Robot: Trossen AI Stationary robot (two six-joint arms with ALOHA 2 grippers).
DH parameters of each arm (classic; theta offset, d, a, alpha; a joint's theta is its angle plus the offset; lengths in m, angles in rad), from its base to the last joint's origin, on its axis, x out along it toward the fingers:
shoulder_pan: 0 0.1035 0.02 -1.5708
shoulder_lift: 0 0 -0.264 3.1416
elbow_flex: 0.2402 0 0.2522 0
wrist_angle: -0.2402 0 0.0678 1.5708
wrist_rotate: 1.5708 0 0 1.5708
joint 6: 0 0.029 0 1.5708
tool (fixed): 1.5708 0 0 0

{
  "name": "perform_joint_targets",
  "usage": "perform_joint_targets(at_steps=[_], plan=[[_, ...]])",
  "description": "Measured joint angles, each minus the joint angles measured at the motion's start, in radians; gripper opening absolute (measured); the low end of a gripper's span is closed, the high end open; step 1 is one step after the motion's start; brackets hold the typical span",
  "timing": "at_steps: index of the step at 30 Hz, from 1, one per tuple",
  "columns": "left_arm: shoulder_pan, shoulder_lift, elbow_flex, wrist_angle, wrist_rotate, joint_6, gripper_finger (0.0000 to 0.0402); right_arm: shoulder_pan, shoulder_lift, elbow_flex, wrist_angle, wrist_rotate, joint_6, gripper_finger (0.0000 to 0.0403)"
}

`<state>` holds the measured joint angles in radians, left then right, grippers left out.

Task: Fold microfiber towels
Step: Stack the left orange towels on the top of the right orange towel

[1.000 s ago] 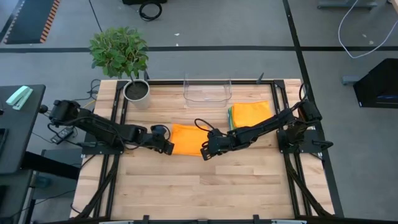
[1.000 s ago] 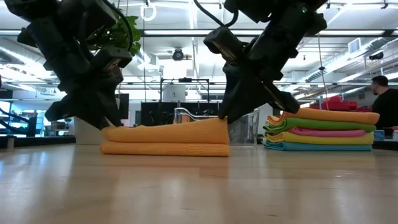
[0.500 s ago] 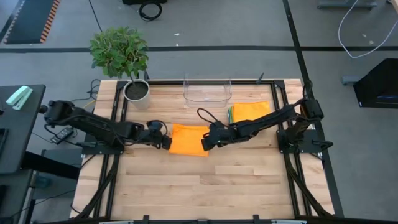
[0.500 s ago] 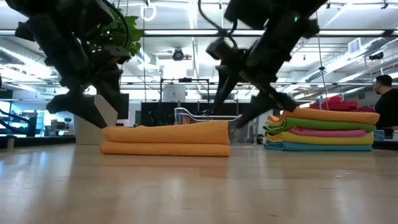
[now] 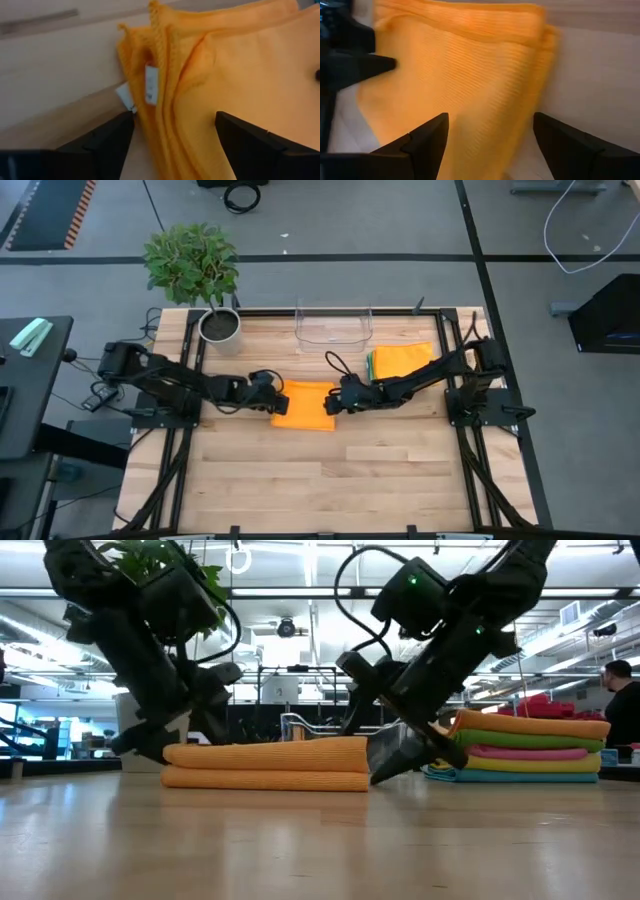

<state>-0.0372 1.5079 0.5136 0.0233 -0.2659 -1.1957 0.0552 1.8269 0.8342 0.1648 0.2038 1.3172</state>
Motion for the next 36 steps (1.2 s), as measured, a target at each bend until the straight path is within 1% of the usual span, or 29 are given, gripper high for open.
perform_joint_targets(at_steps=[4,6,8,12,14,16,17,18,20,23,25,28,30,32,36], plan=[[-0.014,0.037,0.001,0.039,-0.017,-0.005,0.0278,0.002,0.076,0.05,0.064,0.0,-0.026,0.0286],[-0.022,0.034,-0.001,0.055,-0.027,-0.005,0.0261,0.006,0.097,0.074,0.058,0.002,-0.049,0.0265],[-0.022,0.035,-0.003,0.072,-0.025,-0.004,0.0235,0.012,0.101,0.086,0.048,0.016,-0.068,0.0233],[-0.022,0.041,-0.003,0.076,-0.031,-0.005,0.0153,0.014,0.093,0.089,0.011,0.029,-0.08,0.014],[-0.023,0.053,-0.004,0.099,-0.039,-0.002,0.0102,0.014,0.087,0.088,-0.005,0.028,-0.105,0.0088],[-0.023,0.079,-0.004,0.156,-0.037,-0.002,0.0049,0.019,0.076,0.087,-0.008,0.019,-0.134,0.0041],[-0.024,0.089,-0.005,0.191,-0.031,-0.002,0.0028,0.024,0.064,0.086,-0.017,0.02,-0.149,0.0024],[-0.027,0.099,-0.005,0.231,-0.027,-0.002,0.0019,0.029,0.049,0.085,-0.023,0.022,-0.165,0.0016],[-0.029,0.106,-0.007,0.292,-0.015,-0.001,0.002,0.036,0.008,0.084,-0.036,0.048,-0.184,0.0014],[-0.035,0.103,0.007,0.37,-0.02,-0.001,0.002,0.042,-0.094,0.086,-0.13,0.08,-0.193,0.0016],[-0.044,0.086,0.025,0.41,-0.029,-0.001,0.0017,0.042,-0.172,0.086,-0.231,0.086,-0.204,0.0015],[-0.06,0.084,0.1,0.484,-0.073,0.007,0.0017,0.042,-0.313,0.086,-0.392,0.087,-0.213,0.0014],[-0.063,0.087,0.182,0.475,-0.089,0.045,0.0017,0.04,-0.41,0.086,-0.514,0.089,-0.213,0.0013],[-0.049,0.108,0.29,0.441,-0.101,0.112,0.0017,0.033,-0.503,0.086,-0.622,0.103,-0.215,0.0013],[0.006,0.201,0.54,0.291,-0.11,0.214,0.0017,-0.007,-0.661,0.086,-0.832,0.134,-0.232,0.0013]])
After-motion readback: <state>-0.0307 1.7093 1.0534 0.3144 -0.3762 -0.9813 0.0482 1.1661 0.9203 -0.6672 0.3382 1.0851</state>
